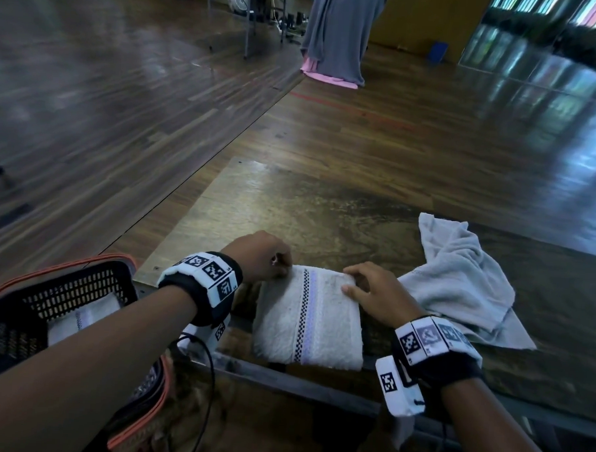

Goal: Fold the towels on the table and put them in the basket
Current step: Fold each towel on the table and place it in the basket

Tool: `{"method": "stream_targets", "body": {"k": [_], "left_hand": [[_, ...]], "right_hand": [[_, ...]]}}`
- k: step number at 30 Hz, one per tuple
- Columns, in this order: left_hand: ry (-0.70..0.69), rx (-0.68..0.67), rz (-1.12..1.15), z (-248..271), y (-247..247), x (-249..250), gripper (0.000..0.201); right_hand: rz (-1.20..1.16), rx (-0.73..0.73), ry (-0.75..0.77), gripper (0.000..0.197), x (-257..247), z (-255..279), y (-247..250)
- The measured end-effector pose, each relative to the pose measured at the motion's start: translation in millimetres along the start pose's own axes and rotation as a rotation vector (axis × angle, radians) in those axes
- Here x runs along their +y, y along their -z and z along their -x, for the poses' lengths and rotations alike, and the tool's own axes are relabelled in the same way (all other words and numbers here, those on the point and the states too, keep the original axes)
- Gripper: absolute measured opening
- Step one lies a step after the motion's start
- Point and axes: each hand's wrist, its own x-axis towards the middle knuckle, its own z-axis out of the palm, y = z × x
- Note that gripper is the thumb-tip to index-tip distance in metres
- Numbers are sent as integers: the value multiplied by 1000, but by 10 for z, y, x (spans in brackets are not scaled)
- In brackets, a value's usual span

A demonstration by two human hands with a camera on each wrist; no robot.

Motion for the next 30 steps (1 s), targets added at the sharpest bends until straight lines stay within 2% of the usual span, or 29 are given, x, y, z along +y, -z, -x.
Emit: {"method": "stream_targets", "body": {"k": [7, 10, 13, 21, 30], "left_hand": [[17, 22, 86, 28, -19, -129, 19], [22, 40, 94, 45, -43, -164, 18], [16, 56, 82, 47, -62, -156, 15], [53, 91, 66, 11, -105, -115, 13], [92, 140, 92, -50, -158, -163, 16]], "right_hand": [[-8, 91, 66, 10, 54, -38, 46], [-31, 112, 122, 9, 38, -35, 24], [-41, 89, 88, 8, 13, -34, -5], [-101, 143, -15, 9, -43, -82, 10], [-95, 156, -24, 15, -38, -96, 1]]}}
